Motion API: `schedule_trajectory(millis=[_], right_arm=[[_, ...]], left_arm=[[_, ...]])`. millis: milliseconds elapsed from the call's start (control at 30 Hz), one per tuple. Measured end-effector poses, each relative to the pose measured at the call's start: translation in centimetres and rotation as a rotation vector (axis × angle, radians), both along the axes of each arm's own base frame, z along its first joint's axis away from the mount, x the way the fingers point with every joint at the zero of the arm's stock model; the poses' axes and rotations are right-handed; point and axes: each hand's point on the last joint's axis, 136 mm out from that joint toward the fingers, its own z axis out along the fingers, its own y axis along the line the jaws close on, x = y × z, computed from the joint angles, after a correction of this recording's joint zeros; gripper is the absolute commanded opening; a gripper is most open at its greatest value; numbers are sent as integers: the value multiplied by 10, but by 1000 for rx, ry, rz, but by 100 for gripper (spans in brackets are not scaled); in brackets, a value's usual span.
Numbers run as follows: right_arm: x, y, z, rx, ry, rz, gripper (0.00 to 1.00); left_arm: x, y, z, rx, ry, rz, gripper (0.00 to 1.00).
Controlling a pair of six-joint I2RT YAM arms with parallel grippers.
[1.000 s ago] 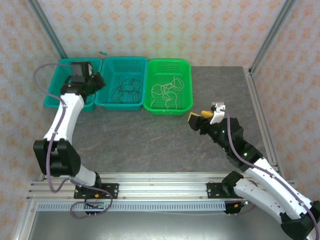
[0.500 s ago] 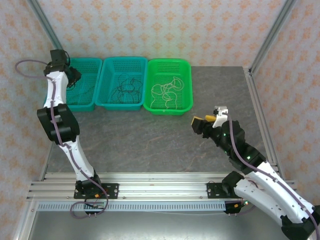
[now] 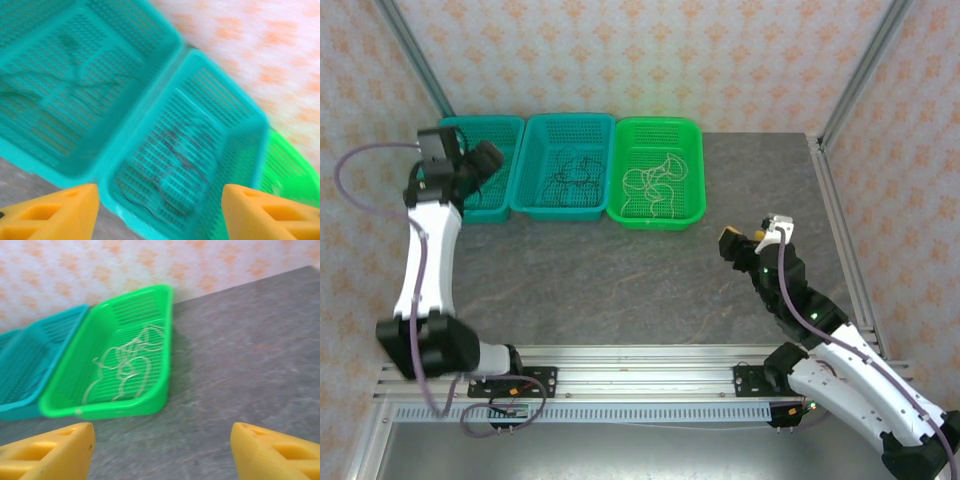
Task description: Untangle the cables
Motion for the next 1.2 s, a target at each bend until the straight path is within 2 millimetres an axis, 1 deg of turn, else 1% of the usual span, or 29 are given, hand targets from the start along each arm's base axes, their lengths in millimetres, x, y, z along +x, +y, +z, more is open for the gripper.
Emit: schedule_trajectory(millis=[33, 67, 100, 167, 200, 233, 267, 300, 333, 367, 400, 467, 533, 600, 667, 767, 867, 933, 1033, 1133, 1200], right_arm=[[3, -7, -5, -21, 6, -38, 74], [5, -14, -8, -37, 11, -73, 74], [8, -22, -12, -53, 17, -115, 74], [14, -37, -20, -85, 31, -190, 77], [18, -45, -24, -103, 38, -229, 79], [22, -54, -29, -124, 47, -267, 84], [25, -62, -33, -146, 53, -300, 87], [29, -70, -39, -169, 62, -336, 90], [33, -79, -45, -196, 71, -368, 94], [36, -86, -52, -223, 84, -394, 100], [40, -96, -62, -253, 100, -426, 99], [47, -112, -84, -302, 135, -471, 99], [52, -125, -115, -353, 193, -494, 99], [56, -135, -142, -377, 250, -502, 99], [62, -141, -158, -376, 285, -505, 99], [82, -144, -162, -360, 236, -493, 99], [106, -139, -172, -333, 194, -442, 99], [107, -138, -179, -311, 174, -413, 99], [103, -139, -180, -288, 149, -394, 99], [112, -138, -171, -277, 119, -394, 99], [116, -138, -164, -270, 95, -395, 99]], left_arm=[[-12, -21, 5, 8, -35, -46, 77], [-24, -37, 5, 13, -56, -80, 80], [-37, -56, 2, 17, -70, -126, 84], [-56, -82, -12, 24, -76, -183, 94], [-64, -93, -22, 32, -71, -212, 100], [-72, -105, -37, 46, -64, -246, 100], [-77, -113, -48, 57, -53, -267, 100], [-85, -121, -67, 72, -30, -295, 100], [-91, -124, -83, 89, -6, -310, 100], [-95, -122, -96, 110, 14, -311, 100], [-99, -118, -109, 139, 39, -302, 100], [-104, -107, -125, 203, 59, -282, 100], [-105, -97, -134, 283, 60, -271, 100], [-107, -85, -139, 356, 62, -241, 100], [-108, -73, -141, 425, 68, -202, 100], [-107, -54, -137, 521, 63, -124, 100], [-104, -44, -138, 593, 17, -77, 100], [-105, -41, -150, 635, -4, -81, 100], [-108, -33, -172, 676, -2, -83, 100], [-104, -10, -185, 660, 13, -27, 100], [-95, 5, -193, 639, 26, 11, 100]])
